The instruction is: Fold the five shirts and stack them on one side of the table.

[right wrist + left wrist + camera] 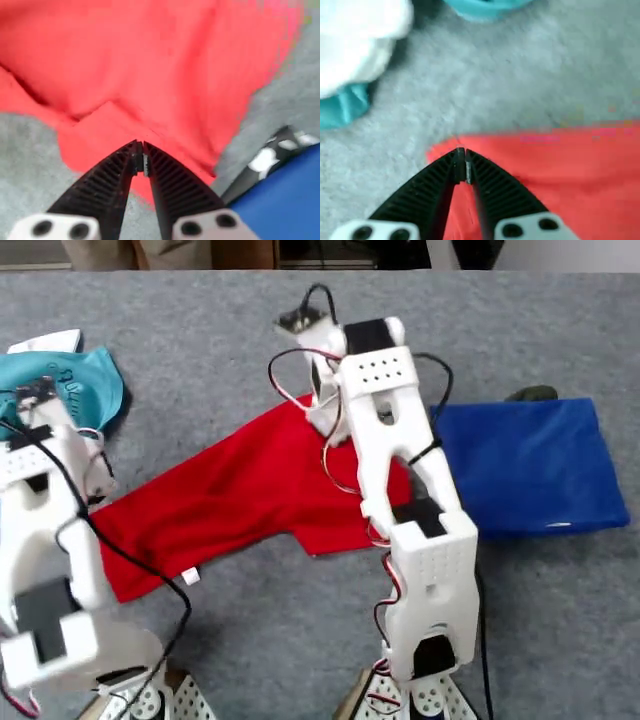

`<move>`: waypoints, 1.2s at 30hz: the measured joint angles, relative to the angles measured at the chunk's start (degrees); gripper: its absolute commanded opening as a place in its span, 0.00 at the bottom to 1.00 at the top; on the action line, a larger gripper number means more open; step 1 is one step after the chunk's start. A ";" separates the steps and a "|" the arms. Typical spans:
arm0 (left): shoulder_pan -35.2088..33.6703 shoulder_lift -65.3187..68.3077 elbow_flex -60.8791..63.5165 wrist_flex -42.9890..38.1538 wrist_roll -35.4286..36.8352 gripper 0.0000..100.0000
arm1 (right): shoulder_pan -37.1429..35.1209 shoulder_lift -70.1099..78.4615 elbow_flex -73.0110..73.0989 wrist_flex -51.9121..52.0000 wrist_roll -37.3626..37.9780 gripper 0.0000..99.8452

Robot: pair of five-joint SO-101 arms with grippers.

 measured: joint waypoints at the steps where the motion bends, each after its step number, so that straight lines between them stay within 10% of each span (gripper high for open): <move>1: 1.14 -2.46 2.46 0.09 0.00 0.02 | 0.00 0.00 1.58 -0.79 0.00 0.00; 18: 5.01 -6.33 20.66 -12.75 -0.35 0.02 | -6.42 0.35 11.25 -13.89 -0.09 0.00; 36: 5.01 -4.22 18.81 -11.25 -0.44 0.02 | -6.42 1.58 9.85 1.23 0.00 0.00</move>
